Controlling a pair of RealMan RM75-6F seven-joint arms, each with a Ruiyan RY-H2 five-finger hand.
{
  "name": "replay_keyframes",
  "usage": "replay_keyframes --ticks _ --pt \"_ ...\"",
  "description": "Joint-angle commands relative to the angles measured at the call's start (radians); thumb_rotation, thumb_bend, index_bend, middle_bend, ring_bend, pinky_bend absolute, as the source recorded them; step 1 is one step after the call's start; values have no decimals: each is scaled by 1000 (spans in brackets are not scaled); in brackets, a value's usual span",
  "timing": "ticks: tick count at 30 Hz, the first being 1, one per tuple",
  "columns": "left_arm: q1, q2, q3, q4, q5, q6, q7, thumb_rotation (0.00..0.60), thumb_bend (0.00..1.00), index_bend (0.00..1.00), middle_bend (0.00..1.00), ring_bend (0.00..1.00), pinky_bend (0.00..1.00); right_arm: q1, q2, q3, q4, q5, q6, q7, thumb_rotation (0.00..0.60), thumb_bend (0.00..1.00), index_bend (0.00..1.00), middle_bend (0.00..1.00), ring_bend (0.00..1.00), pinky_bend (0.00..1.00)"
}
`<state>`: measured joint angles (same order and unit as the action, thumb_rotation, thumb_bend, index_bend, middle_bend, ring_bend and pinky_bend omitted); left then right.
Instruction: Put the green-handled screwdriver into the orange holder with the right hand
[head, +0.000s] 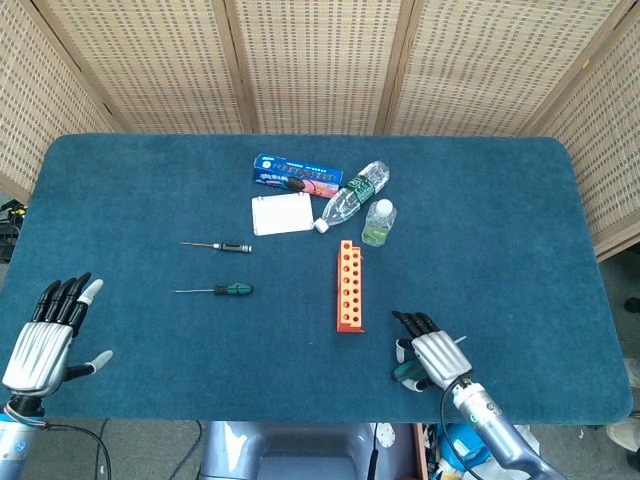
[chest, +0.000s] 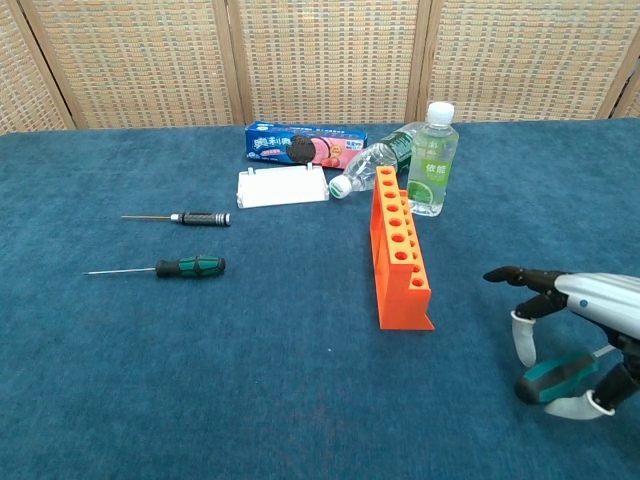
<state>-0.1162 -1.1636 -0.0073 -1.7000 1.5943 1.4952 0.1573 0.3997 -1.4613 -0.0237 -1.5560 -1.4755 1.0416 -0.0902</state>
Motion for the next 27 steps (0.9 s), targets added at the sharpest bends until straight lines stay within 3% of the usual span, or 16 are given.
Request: replay_keyframes --ticks 1,9,20,27 --pt "0 1 -1 1 -1 -1 -3 600 0 0 0 0 0 7 33 25 -51 25 4 -2 600 194 602 0 0 0" --pt "-2 0 0 2 -1 -4 -5 600 0 0 0 0 0 17 138 115 -230 120 40 -35 600 194 626 0 0 0" --pt "-2 3 -1 2 0 -1 -15 600 0 0 0 0 0 60 293 267 -495 337 64 -107 600 195 641 0 0 0" --pt "0 6 -2 0 0 3 -20 600 0 0 0 0 0 108 360 325 -597 449 69 -170 600 195 648 0 0 0"
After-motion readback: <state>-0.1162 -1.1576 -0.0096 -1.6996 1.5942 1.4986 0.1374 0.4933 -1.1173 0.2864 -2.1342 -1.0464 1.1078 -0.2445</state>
